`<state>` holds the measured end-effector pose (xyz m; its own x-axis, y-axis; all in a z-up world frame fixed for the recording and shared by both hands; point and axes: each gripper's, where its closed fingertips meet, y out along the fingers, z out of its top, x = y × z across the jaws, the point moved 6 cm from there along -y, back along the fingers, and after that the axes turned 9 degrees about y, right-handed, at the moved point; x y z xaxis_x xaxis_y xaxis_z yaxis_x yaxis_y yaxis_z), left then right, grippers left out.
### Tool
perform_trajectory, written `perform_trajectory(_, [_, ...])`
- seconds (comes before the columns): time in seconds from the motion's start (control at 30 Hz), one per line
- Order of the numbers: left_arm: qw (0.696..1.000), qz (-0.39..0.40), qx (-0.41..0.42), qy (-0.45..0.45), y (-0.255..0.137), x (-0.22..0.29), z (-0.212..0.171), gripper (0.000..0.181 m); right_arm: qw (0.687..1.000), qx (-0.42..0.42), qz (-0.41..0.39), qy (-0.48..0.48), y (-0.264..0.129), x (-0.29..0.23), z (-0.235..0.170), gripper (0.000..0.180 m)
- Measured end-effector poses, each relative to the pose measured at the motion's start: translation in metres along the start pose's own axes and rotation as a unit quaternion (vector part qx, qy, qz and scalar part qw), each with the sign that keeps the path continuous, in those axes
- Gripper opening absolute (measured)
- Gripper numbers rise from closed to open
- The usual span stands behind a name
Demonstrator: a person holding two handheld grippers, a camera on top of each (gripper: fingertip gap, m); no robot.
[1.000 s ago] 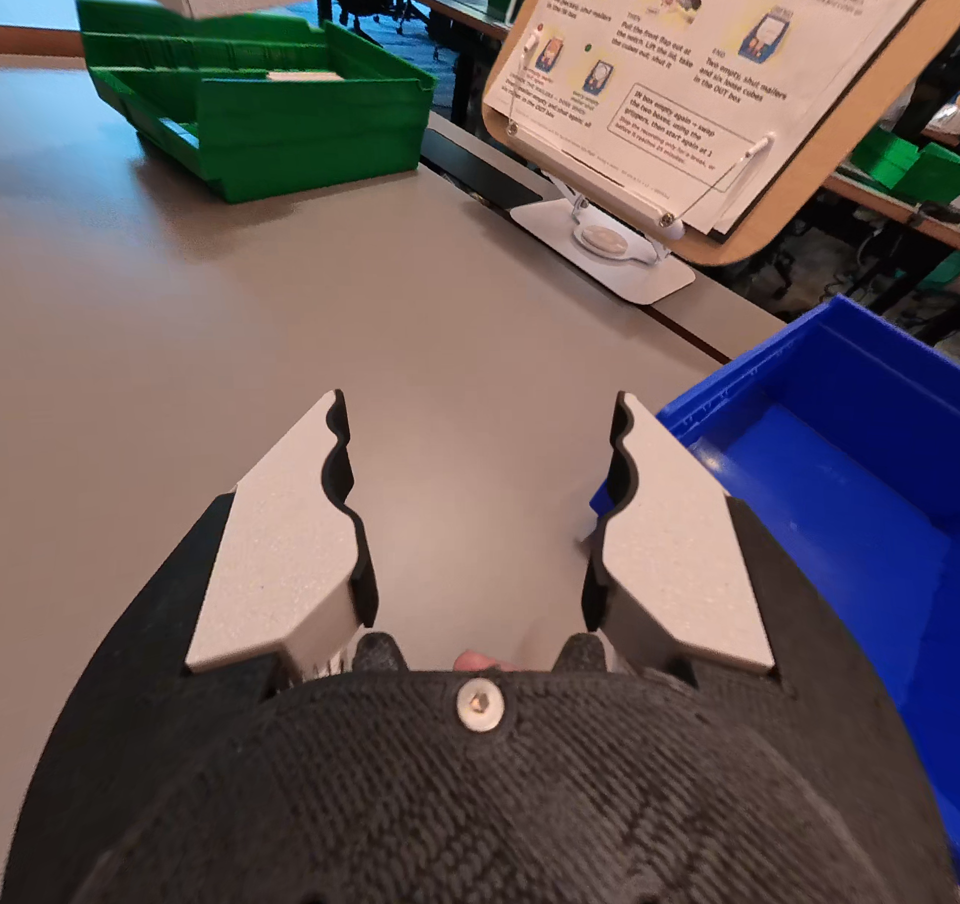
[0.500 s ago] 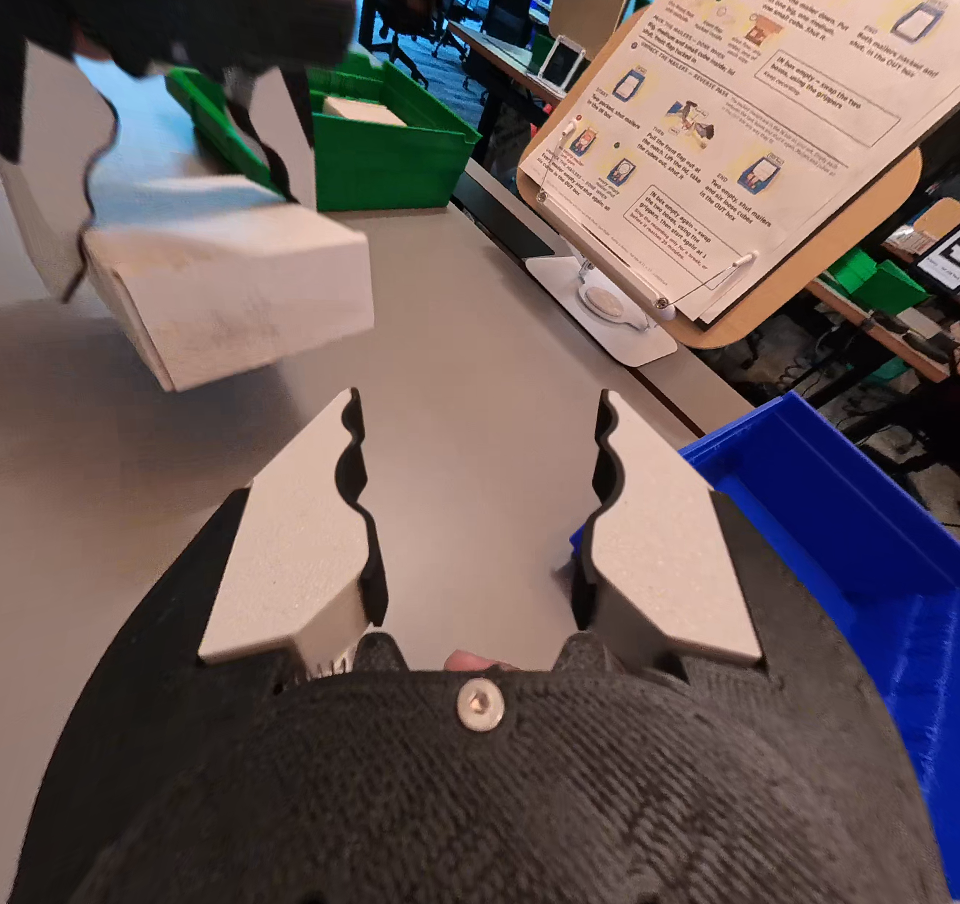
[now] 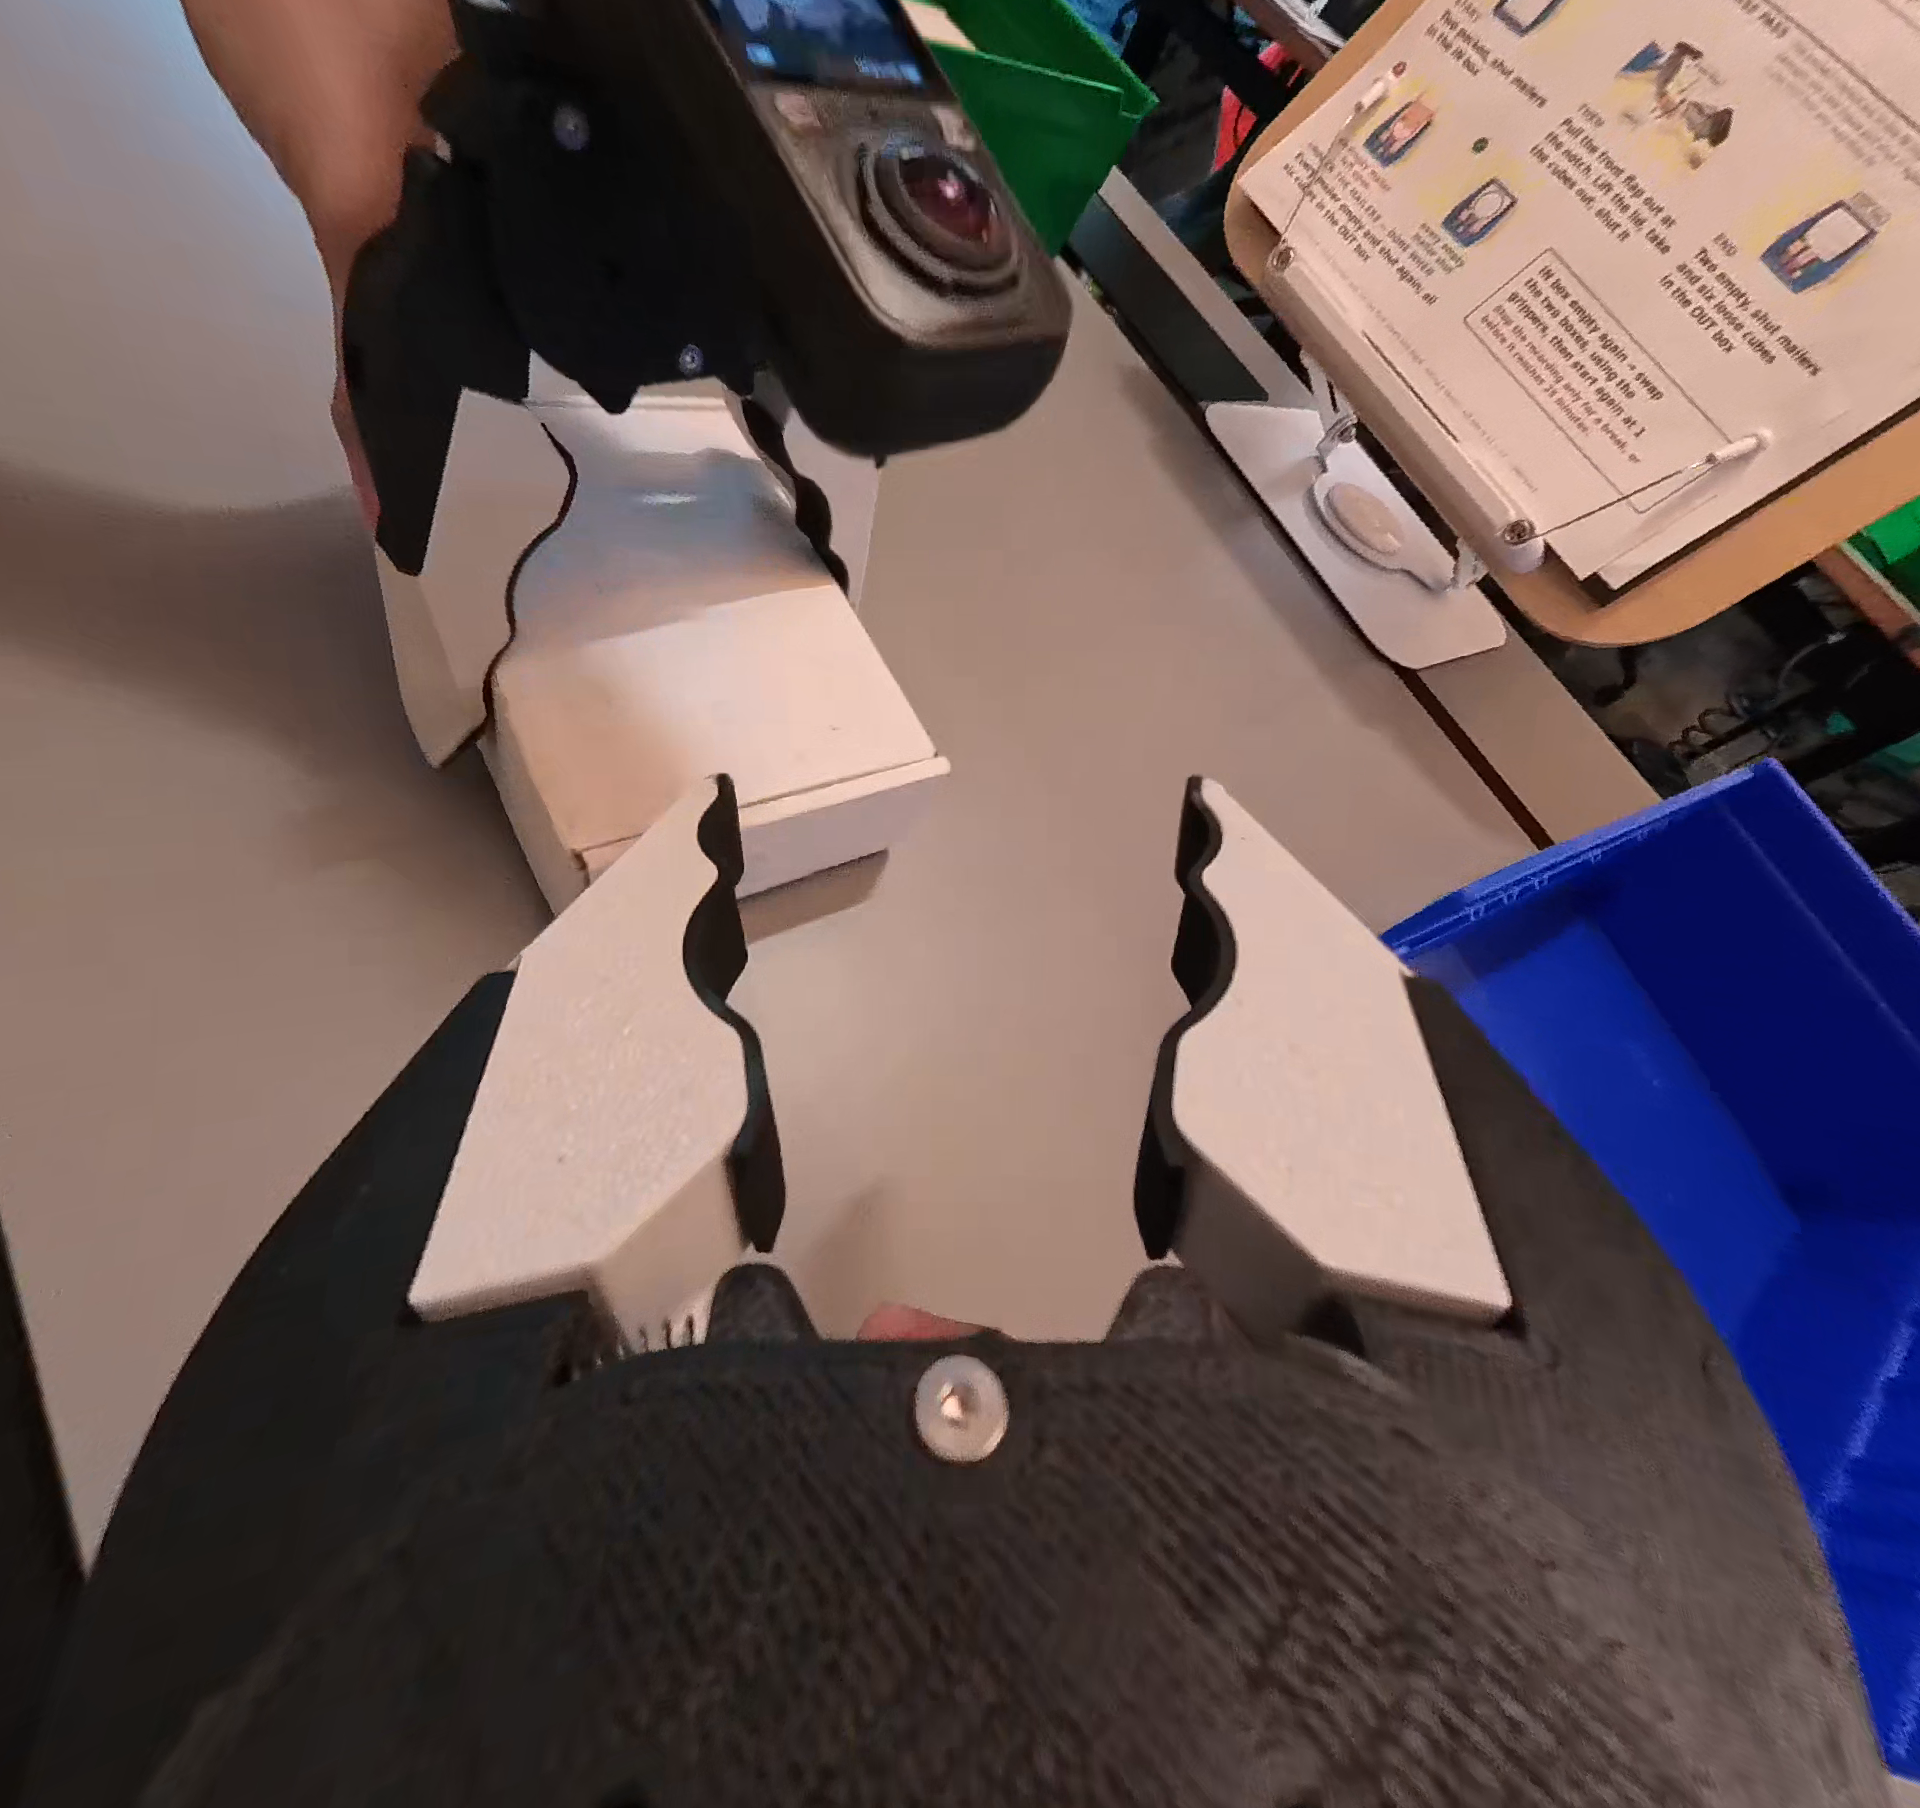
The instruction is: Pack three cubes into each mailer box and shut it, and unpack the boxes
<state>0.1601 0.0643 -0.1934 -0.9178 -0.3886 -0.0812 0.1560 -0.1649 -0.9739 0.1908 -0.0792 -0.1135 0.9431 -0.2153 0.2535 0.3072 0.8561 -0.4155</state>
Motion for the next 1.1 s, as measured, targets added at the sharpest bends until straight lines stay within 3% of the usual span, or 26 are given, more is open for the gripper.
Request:
perform_trajectory(0.23, [0.995, 0.056, 0.079, 0.014, -0.012, -0.001, 0.001, 0.127, 1.000, 0.008, -0.008, -0.003, 0.007, 0.008, -0.001, 0.076])
perform_trajectory(0.4, [0.974, 0.047, 0.218, -0.025, -0.060, -0.005, 0.001, 0.080, 0.999, -0.006, -0.019, -0.038, 0.010, 0.009, -0.003, 0.075])
perform_trajectory(0.47, [0.972, 0.079, 0.215, -0.058, -0.065, -0.021, -0.017, 0.030, 0.998, -0.008, -0.018, -0.063, 0.013, 0.007, -0.002, 0.075])
perform_trajectory(0.6, [0.961, 0.068, 0.252, -0.089, -0.060, -0.033, -0.030, 0.000, 0.989, 0.009, 0.036, -0.144, 0.017, -0.017, 0.002, 0.075])
perform_trajectory(0.83, [0.952, 0.066, 0.295, -0.052, -0.045, -0.043, -0.020, 0.000, 0.975, 0.029, 0.083, -0.205, 0.028, -0.048, 0.012, 0.067])
perform_trajectory(1.1, [0.945, 0.036, 0.316, -0.078, -0.030, -0.045, -0.028, 0.000, 0.953, -0.029, 0.106, -0.283, 0.042, -0.072, 0.001, 0.078])
